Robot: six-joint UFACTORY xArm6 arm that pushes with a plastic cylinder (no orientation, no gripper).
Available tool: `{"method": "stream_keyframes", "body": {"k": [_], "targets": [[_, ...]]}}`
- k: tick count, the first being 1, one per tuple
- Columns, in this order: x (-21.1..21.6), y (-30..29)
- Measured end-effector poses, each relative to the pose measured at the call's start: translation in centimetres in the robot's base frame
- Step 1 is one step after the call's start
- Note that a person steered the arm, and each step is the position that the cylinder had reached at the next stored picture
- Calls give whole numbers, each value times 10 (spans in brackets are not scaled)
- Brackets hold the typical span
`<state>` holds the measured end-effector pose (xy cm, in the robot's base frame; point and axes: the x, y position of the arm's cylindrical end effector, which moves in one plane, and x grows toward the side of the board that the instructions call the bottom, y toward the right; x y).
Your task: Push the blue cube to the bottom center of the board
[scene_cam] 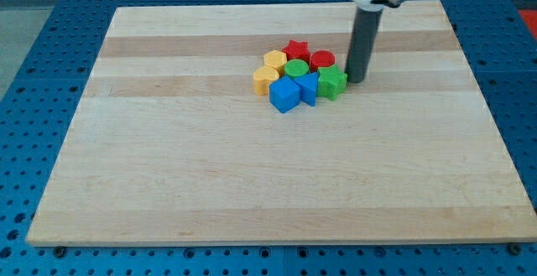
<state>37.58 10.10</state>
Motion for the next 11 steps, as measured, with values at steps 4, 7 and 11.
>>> {"method": "stream_keyframes", "body": {"k": [4, 7, 11], "targets": [[67, -91], [54, -164], [49, -283]]}}
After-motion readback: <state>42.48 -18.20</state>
